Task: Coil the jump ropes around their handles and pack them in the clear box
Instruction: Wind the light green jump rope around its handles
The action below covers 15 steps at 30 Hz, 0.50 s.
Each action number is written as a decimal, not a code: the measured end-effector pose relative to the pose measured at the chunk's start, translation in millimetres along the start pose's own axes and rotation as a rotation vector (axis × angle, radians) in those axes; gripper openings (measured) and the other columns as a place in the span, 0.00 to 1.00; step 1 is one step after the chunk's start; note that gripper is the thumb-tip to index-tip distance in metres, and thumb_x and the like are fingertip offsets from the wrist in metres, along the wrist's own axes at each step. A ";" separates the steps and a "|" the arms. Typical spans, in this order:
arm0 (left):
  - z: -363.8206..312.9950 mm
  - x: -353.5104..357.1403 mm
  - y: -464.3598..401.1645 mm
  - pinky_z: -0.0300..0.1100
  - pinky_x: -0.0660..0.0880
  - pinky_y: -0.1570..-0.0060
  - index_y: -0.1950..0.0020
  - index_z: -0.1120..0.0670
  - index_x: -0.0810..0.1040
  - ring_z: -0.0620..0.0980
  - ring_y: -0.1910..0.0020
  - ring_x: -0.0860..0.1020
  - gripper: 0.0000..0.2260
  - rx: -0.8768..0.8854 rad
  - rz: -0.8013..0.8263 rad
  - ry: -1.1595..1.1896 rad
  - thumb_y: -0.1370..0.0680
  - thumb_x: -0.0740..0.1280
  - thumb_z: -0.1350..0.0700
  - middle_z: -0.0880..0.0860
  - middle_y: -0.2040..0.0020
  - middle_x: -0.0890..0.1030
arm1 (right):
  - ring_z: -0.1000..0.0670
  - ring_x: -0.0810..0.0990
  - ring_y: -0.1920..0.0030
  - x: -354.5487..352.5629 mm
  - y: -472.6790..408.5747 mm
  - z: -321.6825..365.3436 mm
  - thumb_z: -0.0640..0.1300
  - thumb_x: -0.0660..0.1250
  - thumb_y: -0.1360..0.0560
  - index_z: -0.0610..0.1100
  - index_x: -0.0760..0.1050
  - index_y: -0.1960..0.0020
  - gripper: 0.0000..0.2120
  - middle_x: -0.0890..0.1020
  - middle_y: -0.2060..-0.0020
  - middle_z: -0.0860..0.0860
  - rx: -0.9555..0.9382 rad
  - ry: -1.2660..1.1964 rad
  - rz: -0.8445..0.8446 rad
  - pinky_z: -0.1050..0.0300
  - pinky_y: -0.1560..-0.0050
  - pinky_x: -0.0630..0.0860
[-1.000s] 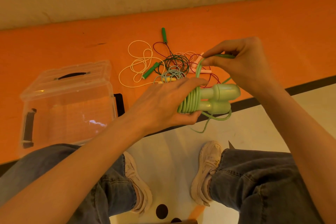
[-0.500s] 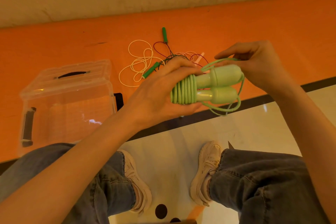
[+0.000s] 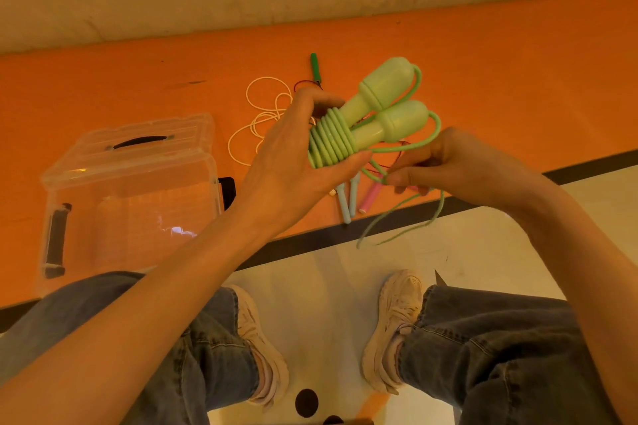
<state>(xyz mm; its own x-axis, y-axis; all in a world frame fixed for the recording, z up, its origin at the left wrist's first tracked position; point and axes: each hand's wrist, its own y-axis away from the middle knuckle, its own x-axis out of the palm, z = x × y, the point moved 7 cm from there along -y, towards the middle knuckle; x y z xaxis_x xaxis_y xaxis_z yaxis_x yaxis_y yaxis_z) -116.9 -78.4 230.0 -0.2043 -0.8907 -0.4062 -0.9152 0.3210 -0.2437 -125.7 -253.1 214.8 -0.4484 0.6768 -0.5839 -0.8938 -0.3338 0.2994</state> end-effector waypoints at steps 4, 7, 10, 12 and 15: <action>2.3 -6.7 -1.2 0.50 0.76 0.56 0.40 0.49 0.68 0.44 0.51 0.77 0.21 -0.024 -0.045 -0.053 0.27 0.73 0.47 0.44 0.48 0.76 | 0.61 0.78 0.67 20.7 6.2 -0.7 0.44 0.70 0.28 0.51 0.82 0.53 0.05 0.83 0.66 0.60 0.031 -0.074 0.100 0.70 0.67 0.72; 4.2 -10.0 -2.0 0.51 0.76 0.59 0.39 0.49 0.68 0.43 0.53 0.77 0.22 -0.035 -0.068 -0.125 0.27 0.72 0.44 0.44 0.48 0.77 | 0.60 0.76 0.68 21.5 12.6 7.1 0.49 0.67 0.28 0.50 0.82 0.55 0.06 0.82 0.68 0.57 0.018 -0.089 0.115 0.69 0.66 0.73; 6.2 -8.4 -1.2 0.48 0.74 0.60 0.37 0.47 0.68 0.44 0.55 0.76 0.22 -0.023 -0.059 -0.223 0.27 0.70 0.42 0.43 0.49 0.76 | 0.58 0.75 0.69 14.3 17.8 15.5 0.49 0.64 0.29 0.44 0.82 0.54 0.12 0.81 0.70 0.55 0.007 -0.147 0.122 0.68 0.66 0.73; 8.4 -5.9 -1.7 0.45 0.72 0.60 0.35 0.46 0.68 0.44 0.54 0.74 0.23 -0.012 -0.033 -0.256 0.26 0.69 0.41 0.42 0.49 0.75 | 0.59 0.74 0.70 12.9 20.7 19.1 0.47 0.63 0.27 0.40 0.82 0.52 0.13 0.79 0.71 0.54 0.008 -0.186 0.143 0.68 0.67 0.72; 11.6 -1.5 -2.6 0.43 0.70 0.58 0.31 0.45 0.67 0.42 0.51 0.72 0.24 -0.006 0.022 -0.288 0.25 0.68 0.40 0.42 0.44 0.73 | 0.58 0.73 0.71 12.7 23.0 23.2 0.46 0.62 0.26 0.40 0.81 0.52 0.13 0.78 0.72 0.53 0.018 -0.222 0.153 0.68 0.68 0.72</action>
<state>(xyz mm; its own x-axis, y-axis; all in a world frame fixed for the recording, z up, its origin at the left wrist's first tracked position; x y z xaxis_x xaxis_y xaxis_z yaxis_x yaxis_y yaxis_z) -110.2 -74.1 221.0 -0.1173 -0.7551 -0.6450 -0.9140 0.3361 -0.2273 -151.7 -237.0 231.8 -0.5638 0.7475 -0.3513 -0.8146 -0.4332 0.3856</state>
